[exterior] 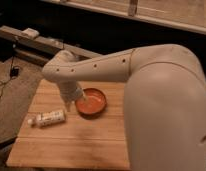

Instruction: Place the bottle in the ceramic bowl

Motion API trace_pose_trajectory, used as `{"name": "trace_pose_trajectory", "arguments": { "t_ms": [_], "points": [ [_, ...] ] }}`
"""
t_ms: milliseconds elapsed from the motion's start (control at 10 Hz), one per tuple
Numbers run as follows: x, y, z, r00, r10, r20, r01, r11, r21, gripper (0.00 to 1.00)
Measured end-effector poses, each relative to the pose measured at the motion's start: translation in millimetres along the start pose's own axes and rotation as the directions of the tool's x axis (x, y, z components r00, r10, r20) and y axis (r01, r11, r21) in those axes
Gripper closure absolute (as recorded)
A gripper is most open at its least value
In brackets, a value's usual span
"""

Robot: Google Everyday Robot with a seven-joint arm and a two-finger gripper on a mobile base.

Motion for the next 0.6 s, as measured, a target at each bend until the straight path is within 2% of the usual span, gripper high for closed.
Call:
{"name": "trace_pose_trajectory", "arguments": {
  "t_ms": [100, 200, 300, 400, 600],
  "points": [
    [-5, 6, 0, 0.997, -0.082, 0.005, 0.082, 0.996, 0.046, 0.35],
    [-9, 7, -1, 0.990, -0.139, 0.010, 0.138, 0.988, 0.070, 0.35],
    [-12, 6, 0, 0.978, -0.208, 0.011, 0.207, 0.976, 0.074, 0.35],
    [-14, 4, 1, 0.959, -0.282, 0.010, 0.281, 0.957, 0.069, 0.35],
    [-21, 8, 2, 0.927, -0.375, 0.014, 0.375, 0.927, 0.024, 0.35]
  ]
}}
